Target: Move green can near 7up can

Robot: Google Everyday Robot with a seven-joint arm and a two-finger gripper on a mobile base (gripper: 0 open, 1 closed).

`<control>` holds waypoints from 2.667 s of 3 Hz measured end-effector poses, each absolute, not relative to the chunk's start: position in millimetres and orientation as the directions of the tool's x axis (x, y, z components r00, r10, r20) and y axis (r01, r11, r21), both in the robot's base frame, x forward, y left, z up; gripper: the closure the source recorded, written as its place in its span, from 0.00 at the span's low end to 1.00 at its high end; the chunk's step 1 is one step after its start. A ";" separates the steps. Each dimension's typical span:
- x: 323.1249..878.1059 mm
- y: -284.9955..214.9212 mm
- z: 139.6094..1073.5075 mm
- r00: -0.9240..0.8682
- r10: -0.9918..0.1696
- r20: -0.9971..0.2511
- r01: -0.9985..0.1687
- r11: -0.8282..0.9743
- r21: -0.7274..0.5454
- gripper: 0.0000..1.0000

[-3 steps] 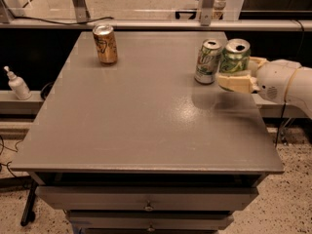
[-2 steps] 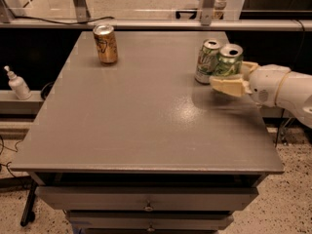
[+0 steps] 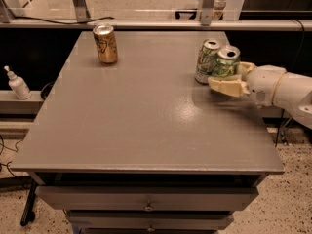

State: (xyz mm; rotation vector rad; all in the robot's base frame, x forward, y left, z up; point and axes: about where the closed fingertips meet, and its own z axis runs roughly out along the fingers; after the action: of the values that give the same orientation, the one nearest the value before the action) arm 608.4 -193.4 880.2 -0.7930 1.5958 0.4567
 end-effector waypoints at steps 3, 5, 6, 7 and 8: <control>612.5 -204.9 874.4 -0.002 -0.235 -0.972 -0.715 0.680 -0.163 0.13; 607.2 -208.1 863.5 -0.035 -0.220 -0.975 -0.708 0.694 -0.131 0.00; 605.3 -220.3 881.0 -0.028 -0.239 -0.971 -0.707 0.691 -0.150 0.00; 602.6 -240.7 926.6 0.017 -0.293 -0.956 -0.713 0.667 -0.217 0.00; 587.1 -274.1 985.7 0.070 -0.363 -0.929 -0.702 0.643 -0.305 0.00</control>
Offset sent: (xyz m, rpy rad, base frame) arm 0.0038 -0.0192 -0.0040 -0.0065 -0.0378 0.0052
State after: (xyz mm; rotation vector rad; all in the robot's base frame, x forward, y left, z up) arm 587.1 -274.1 985.7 -0.9200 1.5397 0.3187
